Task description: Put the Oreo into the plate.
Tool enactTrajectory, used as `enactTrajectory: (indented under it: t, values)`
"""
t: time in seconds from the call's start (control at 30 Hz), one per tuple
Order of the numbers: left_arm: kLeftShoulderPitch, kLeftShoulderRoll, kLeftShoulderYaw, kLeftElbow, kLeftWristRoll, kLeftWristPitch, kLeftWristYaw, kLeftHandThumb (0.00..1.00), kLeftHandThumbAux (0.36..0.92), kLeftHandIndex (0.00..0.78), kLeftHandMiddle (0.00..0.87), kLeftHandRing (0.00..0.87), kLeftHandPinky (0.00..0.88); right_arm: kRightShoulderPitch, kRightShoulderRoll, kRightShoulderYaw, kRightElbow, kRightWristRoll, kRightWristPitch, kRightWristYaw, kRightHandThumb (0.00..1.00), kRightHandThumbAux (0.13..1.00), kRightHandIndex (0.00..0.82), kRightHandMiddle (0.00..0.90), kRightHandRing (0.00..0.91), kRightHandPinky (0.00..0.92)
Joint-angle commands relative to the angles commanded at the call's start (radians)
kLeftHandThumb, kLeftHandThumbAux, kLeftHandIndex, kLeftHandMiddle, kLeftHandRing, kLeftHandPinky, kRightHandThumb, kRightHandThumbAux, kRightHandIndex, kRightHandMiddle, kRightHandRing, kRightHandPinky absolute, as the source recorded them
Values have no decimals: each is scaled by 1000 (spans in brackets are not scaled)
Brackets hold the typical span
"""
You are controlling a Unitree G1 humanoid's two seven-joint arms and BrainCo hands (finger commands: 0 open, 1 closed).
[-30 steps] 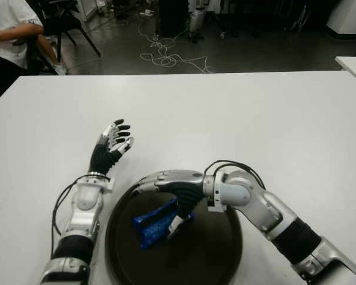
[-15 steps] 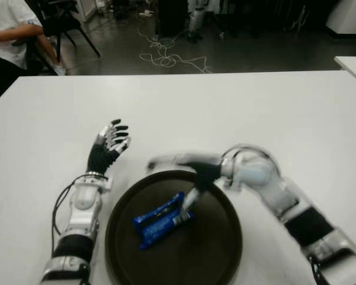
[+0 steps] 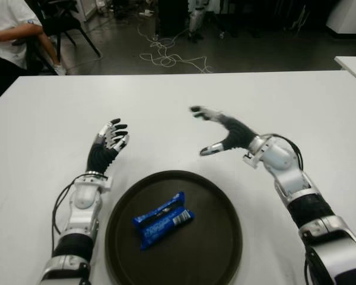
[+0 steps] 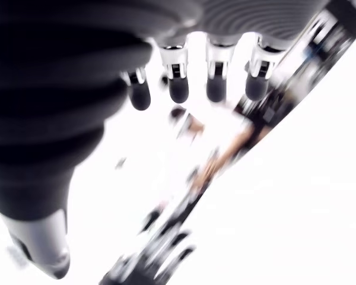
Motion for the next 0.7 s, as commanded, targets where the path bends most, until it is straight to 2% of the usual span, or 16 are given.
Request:
enactTrajectory:
  t: [0.07,0.13,0.23,0.33,0.47,0.63,0.7]
  values:
    - [-1,-2,1,1,-1,2,-1,39,598,162,252,243,219,-19,10,-19,71,7,35,-38,0,737,151,222,237,271]
    - [-1,-3,2,-4,-7,7,-7,47,610,161,251,244,220,-37,14,-36,91,18,73,-58,0,731,174,249,270,308]
    - [-3,-8,3,-8,-19,15,-19,56,622,164,254,250,234,-59,24,-68,85,37,115,-93,0,727,190,267,292,333]
    - [-5,-10,4,-10,-25,18,-26,60,620,172,258,258,254,-75,31,-88,94,41,121,-114,0,719,198,280,309,356]
    - [-3,-15,4,-21,-32,23,-33,54,612,176,258,259,254,-91,34,-110,40,43,140,-146,0,700,204,289,323,369]
    - [4,-12,0,-29,-20,35,-24,67,588,175,250,255,257,13,38,-118,-155,44,113,-149,0,684,217,302,339,380]
    - [5,-8,-1,-27,-11,35,-14,78,581,171,249,254,260,101,44,-118,-256,52,104,-137,0,681,213,304,341,376]
